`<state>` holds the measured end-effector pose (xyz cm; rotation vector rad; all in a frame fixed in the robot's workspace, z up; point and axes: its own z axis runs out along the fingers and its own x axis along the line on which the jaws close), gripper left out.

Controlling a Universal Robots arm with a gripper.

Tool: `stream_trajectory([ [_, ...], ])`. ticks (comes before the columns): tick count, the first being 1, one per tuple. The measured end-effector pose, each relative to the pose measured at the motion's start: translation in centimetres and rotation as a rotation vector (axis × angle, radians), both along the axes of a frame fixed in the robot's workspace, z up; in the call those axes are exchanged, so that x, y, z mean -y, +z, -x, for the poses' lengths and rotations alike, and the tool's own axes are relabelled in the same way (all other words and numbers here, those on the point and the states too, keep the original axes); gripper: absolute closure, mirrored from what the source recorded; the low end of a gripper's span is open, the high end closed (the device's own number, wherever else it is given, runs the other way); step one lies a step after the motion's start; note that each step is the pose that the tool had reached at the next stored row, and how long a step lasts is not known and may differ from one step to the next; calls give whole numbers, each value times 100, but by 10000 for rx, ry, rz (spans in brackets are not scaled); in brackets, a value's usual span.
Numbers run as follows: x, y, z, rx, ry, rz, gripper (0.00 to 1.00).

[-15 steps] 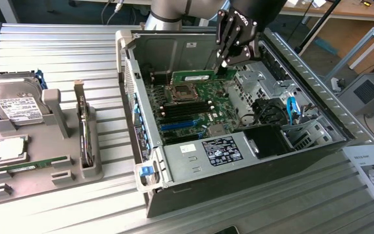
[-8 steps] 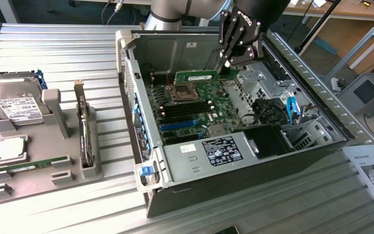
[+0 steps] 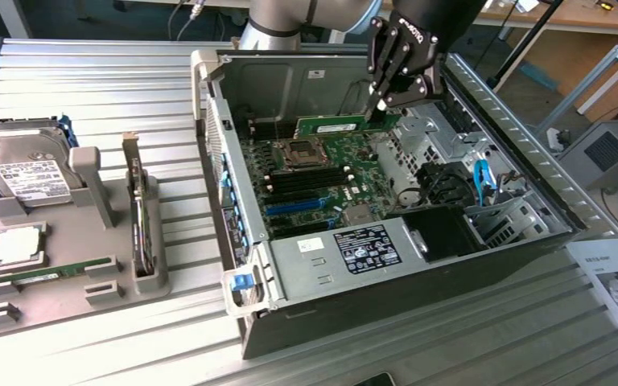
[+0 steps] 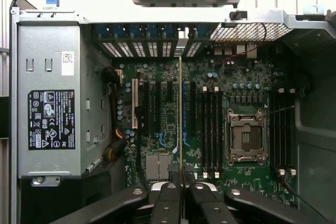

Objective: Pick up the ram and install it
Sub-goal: 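Pick up the ram and move it above insertion slot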

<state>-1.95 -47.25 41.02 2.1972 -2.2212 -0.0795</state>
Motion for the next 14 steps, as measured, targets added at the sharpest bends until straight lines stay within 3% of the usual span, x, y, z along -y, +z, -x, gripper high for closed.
stream_trajectory([
  [7, -7, -1, -2, 0, 3, 0, 88],
  [14, -75, -9, -1, 0, 1, 0, 88],
])
